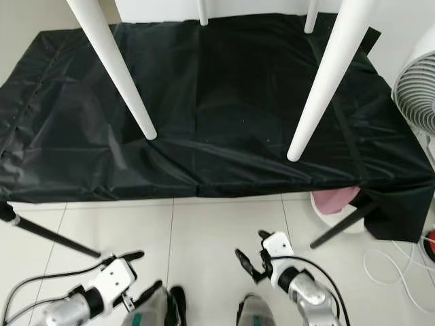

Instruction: Building children table

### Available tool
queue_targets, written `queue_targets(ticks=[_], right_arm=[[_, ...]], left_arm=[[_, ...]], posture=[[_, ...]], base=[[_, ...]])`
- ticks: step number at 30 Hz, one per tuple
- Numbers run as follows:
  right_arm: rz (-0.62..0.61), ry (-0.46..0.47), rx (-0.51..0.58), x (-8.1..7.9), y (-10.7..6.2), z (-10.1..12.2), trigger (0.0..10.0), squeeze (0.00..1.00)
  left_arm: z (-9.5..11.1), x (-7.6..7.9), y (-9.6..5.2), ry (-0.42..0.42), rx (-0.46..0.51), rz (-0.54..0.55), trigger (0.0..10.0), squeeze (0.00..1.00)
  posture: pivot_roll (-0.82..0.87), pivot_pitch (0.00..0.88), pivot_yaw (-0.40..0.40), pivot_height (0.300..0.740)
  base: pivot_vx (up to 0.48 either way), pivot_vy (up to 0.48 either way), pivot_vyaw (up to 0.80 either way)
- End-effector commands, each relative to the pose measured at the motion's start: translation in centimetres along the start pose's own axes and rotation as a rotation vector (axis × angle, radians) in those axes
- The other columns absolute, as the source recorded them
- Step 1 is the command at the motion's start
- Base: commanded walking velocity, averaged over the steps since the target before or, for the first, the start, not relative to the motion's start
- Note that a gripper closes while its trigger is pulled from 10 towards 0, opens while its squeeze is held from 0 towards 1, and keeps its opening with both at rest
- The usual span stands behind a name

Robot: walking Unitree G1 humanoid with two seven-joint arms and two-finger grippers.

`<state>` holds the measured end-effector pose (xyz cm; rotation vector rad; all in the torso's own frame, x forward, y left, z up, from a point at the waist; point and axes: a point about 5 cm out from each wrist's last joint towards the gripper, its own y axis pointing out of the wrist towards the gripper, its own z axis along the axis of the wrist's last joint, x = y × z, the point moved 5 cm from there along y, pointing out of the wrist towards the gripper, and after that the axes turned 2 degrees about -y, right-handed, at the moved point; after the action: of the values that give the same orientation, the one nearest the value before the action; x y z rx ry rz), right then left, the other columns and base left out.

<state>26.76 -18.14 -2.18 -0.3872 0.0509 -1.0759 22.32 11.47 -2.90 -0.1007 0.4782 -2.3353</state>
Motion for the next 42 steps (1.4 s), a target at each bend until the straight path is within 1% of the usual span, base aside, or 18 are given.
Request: queue_targets(ticks=[1,3,4,5,6,8,9,11,12,16,17,18,20,24,29,35,38,42], right_arm=[[-0.084,0.076,-0.104,0.1,-0.6,-2.8,10.0,0.00],[-0.084,0.076,-0.104,0.1,-0.6,-2.8,10.0,0.00],[-0.137,0.123,-0.140,0.6,-0.6,-3.6,10.0,0.00],[-0.137,0.123,-0.140,0.6,-0.6,-3.6,10.0,0.00],[-0.187,0.170,-0.182,0.9,-0.7,-4.4,10.0,0.00],[-0.250,0.203,-0.304,0.6,-1.0,-6.5,10.0,0.00],[-0.250,0.203,-0.304,0.6,-1.0,-6.5,10.0,0.00],[-0.257,0.234,-0.384,-0.3,-1.3,-8.0,10.0,0.00],[-0.257,0.234,-0.384,-0.3,-1.3,-8.0,10.0,0.00],[-0.255,0.227,-0.484,-1.8,-2.0,-9.7,10.0,0.00],[-0.263,0.243,-0.512,-2.1,-2.3,-10.3,10.0,0.00],[-0.263,0.243,-0.512,-2.1,-2.3,-10.3,10.0,0.00],[-0.277,0.276,-0.555,-2.7,-3.0,-11.1,10.0,0.00],[-0.295,0.283,-0.602,-3.5,-3.5,-12.0,10.0,0.00],[-0.303,0.275,-0.622,-3.8,-3.7,-12.2,10.0,0.00],[-0.291,0.286,-0.618,-4.4,-3.0,-11.9,10.0,0.00],[-0.292,0.287,-0.614,-4.2,-2.8,-11.7,10.0,0.00],[-0.291,0.286,-0.614,-4.2,-2.7,-11.7,10.0,0.00]], left_arm=[[-2.6,-2.0,-0.9,-0.118,-0.091,0.123,10.0,0.00],[-2.6,-2.0,-0.9,-0.118,-0.091,0.123,10.0,0.00],[-3.4,-3.1,-1.0,-0.198,-0.111,0.200,10.0,0.00],[-3.4,-3.1,-1.0,-0.198,-0.111,0.200,10.0,0.00],[-4.4,-3.9,-1.0,-0.256,-0.142,0.279,10.0,0.00],[-6.5,-4.7,-1.3,-0.360,-0.226,0.418,10.0,0.00],[-6.5,-4.7,-1.3,-0.360,-0.226,0.418,10.0,0.00],[-7.9,-4.6,-1.5,-0.372,-0.299,0.476,10.0,0.00],[-7.9,-4.6,-1.5,-0.372,-0.299,0.476,10.0,0.00],[-9.7,-4.6,-2.5,-0.420,-0.395,0.562,10.0,0.00],[-10.4,-4.7,-3.0,-0.465,-0.422,0.599,10.0,0.00],[-10.4,-4.7,-3.0,-0.465,-0.422,0.599,10.0,0.00],[-11.2,-4.6,-3.7,-0.516,-0.458,0.639,10.0,0.00],[-12.0,-4.2,-4.3,-0.518,-0.512,0.653,10.0,0.00],[-12.3,-4.1,-4.5,-0.538,-0.529,0.666,10.0,0.00],[-12.1,-4.7,-4.4,-0.544,-0.523,0.688,10.0,0.00],[-11.9,-4.6,-4.1,-0.498,-0.528,0.650,10.0,0.00],[-11.6,-4.2,-3.6,-0.469,-0.524,0.614,10.0,0.00]], posture=[[-0.06,0.114,0.089,0.740],[-0.06,0.114,0.089,0.740],[-0.06,0.109,0.090,0.740],[-0.06,0.109,0.090,0.740],[-0.06,0.103,0.091,0.740],[-0.07,0.099,0.091,0.740],[-0.07,0.099,0.091,0.740],[-0.08,0.086,0.084,0.740],[-0.08,0.086,0.084,0.740],[-0.08,0.084,0.086,0.740],[-0.09,0.084,0.090,0.740],[-0.09,0.084,0.090,0.740],[-0.09,0.079,0.092,0.740],[-0.10,0.063,0.099,0.740],[-0.09,0.053,0.106,0.740],[-0.08,0.037,0.110,0.740],[-0.06,0.035,0.109,0.740],[-0.04,0.027,0.101,0.740]], base=[[0.000,0.000,0.00],[0.000,0.000,0.00],[0.000,0.000,0.00],[0.000,0.000,0.00],[0.000,0.000,0.00],[0.000,0.000,0.00],[0.000,0.000,0.00],[0.000,0.000,0.00],[0.000,0.000,0.00],[0.000,0.000,0.00],[0.000,0.000,0.00],[0.000,0.000,0.00],[0.000,0.000,0.00],[0.000,0.000,0.00],[0.000,0.000,0.00],[0.000,0.000,0.00],[0.000,0.000,0.00],[0.000,0.000,0.00]])
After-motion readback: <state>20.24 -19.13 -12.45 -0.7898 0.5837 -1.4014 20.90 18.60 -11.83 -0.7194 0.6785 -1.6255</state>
